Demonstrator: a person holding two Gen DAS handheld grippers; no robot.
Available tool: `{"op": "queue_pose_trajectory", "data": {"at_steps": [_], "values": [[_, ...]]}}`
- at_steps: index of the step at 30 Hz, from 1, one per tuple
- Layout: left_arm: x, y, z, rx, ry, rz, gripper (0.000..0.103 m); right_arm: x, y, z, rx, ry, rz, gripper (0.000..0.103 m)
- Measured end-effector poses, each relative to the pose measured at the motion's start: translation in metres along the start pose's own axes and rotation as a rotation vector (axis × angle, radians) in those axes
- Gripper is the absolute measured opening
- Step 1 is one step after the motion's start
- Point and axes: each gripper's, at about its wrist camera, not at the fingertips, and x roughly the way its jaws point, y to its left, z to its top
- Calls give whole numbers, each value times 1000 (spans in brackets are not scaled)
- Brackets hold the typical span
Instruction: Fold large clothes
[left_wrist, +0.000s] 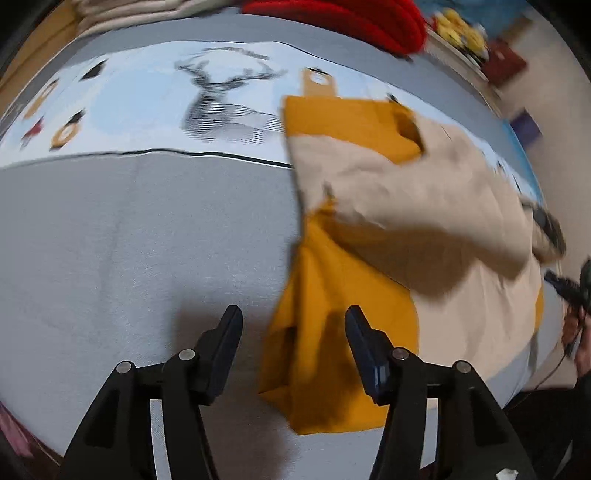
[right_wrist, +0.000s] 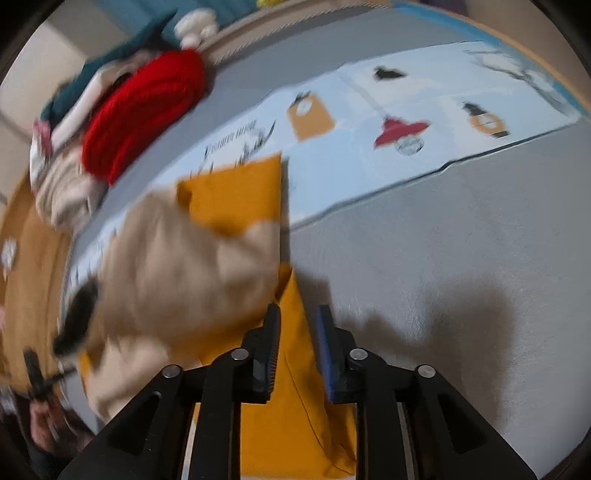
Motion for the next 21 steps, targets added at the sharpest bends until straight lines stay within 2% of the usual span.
{"op": "queue_pose_trajectory", "data": {"at_steps": [3, 9, 18, 19, 20, 21], "values": [[8, -14, 8, 38, -16, 20, 58, 16, 3, -7, -48, 68, -8, 23], [26, -26, 35, 28, -35, 49, 58, 38, 6, 1, -52, 114, 0, 24], [36, -32, 70, -18, -77, 19, 56, 57, 27, 17, -97, 107, -31, 24], [37, -32, 72, -17, -80, 18, 53, 58, 29, 19, -99, 103, -36, 24], [37, -31, 75, -19, -81, 13, 38, 59, 30, 21, -98, 99, -42, 24], [39, -29, 78, -29, -79, 2, 19, 59, 30, 23, -97, 93, -47, 19]]}}
